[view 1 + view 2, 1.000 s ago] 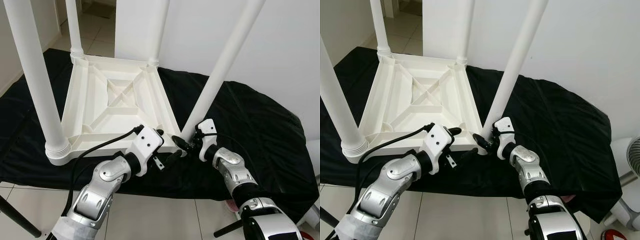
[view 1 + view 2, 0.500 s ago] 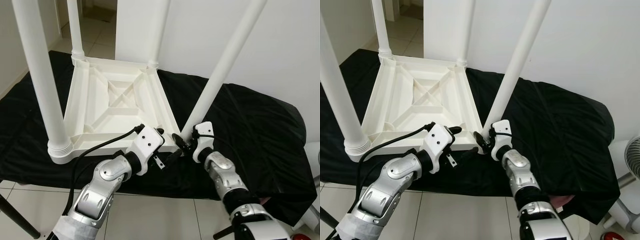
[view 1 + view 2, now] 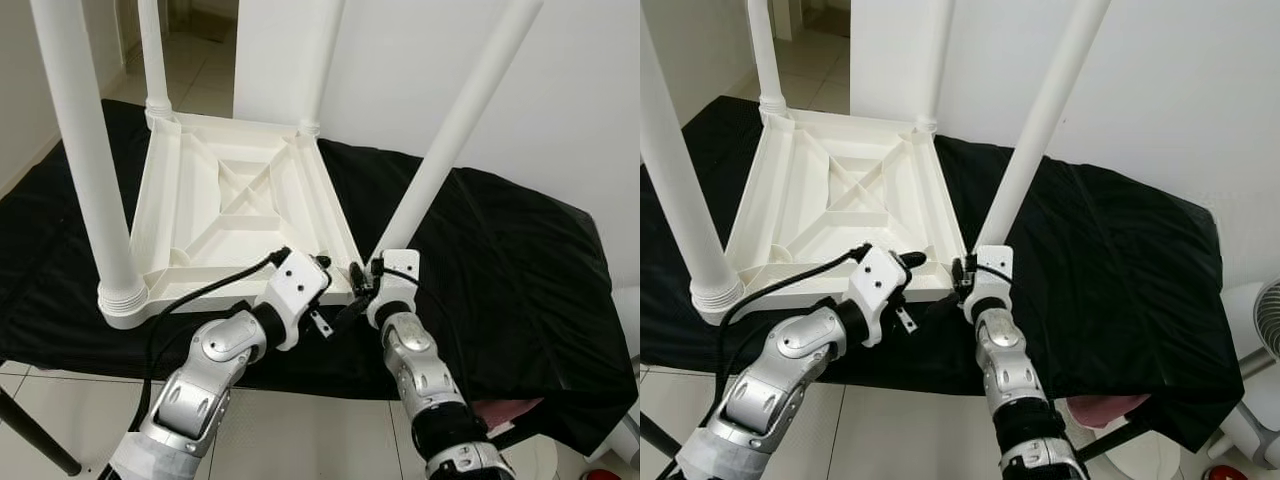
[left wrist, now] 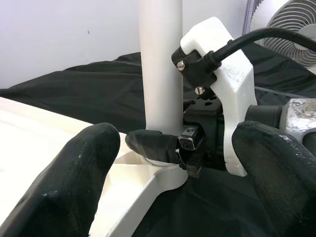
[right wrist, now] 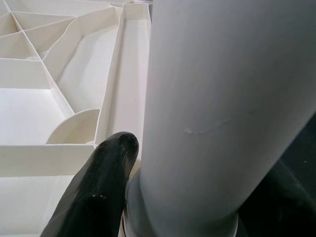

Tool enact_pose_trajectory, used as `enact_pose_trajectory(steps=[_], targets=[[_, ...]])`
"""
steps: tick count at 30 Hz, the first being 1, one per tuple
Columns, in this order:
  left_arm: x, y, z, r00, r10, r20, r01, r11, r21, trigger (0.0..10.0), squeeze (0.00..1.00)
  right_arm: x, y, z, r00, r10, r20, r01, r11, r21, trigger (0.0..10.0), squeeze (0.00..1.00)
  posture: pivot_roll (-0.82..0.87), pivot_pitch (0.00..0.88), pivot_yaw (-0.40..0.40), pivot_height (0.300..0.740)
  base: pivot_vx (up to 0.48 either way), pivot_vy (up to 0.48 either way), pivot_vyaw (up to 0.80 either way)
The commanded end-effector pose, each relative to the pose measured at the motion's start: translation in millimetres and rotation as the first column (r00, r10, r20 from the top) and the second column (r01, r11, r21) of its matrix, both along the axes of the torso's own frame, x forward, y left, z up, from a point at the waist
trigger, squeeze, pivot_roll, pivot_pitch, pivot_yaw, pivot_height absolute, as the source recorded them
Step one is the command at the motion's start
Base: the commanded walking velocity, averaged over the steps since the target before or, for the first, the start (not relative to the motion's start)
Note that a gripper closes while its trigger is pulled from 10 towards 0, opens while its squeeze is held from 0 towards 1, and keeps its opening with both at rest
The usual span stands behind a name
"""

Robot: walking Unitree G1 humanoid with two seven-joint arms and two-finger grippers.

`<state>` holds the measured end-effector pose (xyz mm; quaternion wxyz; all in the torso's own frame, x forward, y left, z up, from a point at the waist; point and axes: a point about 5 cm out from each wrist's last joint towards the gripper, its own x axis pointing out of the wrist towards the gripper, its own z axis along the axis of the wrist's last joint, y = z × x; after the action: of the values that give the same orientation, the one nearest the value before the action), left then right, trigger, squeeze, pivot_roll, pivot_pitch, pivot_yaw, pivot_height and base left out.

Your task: Building children table

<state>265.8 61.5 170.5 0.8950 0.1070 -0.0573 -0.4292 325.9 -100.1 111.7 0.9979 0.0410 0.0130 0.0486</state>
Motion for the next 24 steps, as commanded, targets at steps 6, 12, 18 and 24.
enact_pose_trajectory(steps=[6,12,18,24], targets=[[1.7,-1.2,-1,1.000,0.017,0.005,-0.017,1.000,0.000,10.0,0.00,-8.2,-15.4,2,0.999,0.032,0.017,-0.032,0.998,0.046,10.0,1.00,0.06,0.000,-0.186,0.740,0.000,0.000,0.00],[-0.5,2.3,-2,1.000,0.021,0.004,-0.021,1.000,0.003,10.0,0.00,-13.8,-30.9,6,0.996,0.068,0.056,-0.071,0.995,0.067,10.0,1.00,0.06,0.000,-0.191,0.740,0.000,0.000,0.00],[0.8,14.4,-3,0.998,0.054,0.007,-0.055,0.998,0.025,10.0,0.00,-18.1,-43.7,13,0.978,0.182,0.100,-0.191,0.977,0.092,10.0,0.00,0.07,0.000,-0.202,0.740,0.000,0.000,0.00],[-12.6,11.7,-17,1.000,0.010,-0.025,-0.009,0.999,0.051,10.0,0.00,-19.9,-56.6,18,0.902,0.415,0.122,-0.414,0.910,-0.037,10.0,0.00,0.07,0.000,-0.207,0.740,0.000,0.000,0.00]])
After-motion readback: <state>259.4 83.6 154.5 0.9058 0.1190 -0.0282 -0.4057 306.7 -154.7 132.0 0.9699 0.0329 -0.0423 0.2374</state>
